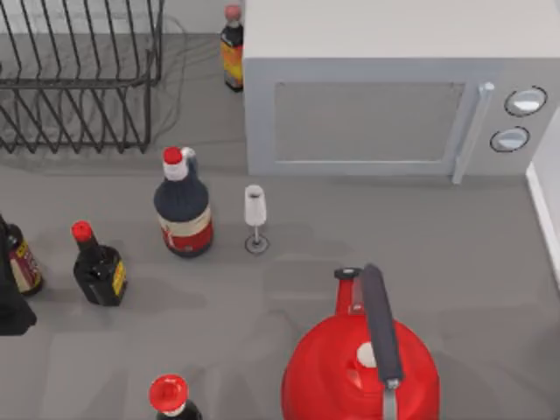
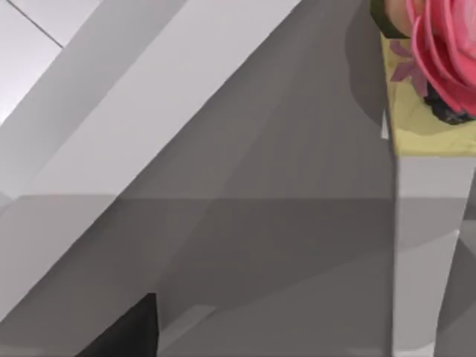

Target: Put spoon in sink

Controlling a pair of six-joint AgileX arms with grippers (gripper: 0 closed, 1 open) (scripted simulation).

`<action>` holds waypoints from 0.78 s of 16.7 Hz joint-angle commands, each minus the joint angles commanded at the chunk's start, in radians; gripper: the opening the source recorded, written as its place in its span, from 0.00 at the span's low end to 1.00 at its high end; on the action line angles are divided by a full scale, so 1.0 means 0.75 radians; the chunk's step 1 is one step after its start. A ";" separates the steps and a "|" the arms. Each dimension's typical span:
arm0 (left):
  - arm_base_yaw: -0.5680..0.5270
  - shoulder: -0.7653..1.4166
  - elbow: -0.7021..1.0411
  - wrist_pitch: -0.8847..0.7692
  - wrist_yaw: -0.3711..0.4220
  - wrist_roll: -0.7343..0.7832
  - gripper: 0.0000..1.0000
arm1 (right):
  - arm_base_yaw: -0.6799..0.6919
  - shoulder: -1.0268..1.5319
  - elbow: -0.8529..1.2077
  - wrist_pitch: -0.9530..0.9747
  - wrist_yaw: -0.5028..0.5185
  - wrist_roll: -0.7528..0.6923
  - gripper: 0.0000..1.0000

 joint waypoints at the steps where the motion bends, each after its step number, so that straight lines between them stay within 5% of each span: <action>1: 0.000 0.000 0.000 0.000 0.000 0.000 1.00 | 0.000 0.000 0.000 0.000 0.000 0.000 0.32; 5: 0.000 0.000 0.000 0.000 0.000 0.000 1.00 | 0.000 0.000 0.000 0.000 0.000 0.000 0.02; 13: 0.000 0.000 0.000 0.000 0.000 0.000 1.00 | 0.000 0.000 0.000 0.000 0.000 0.000 0.00</action>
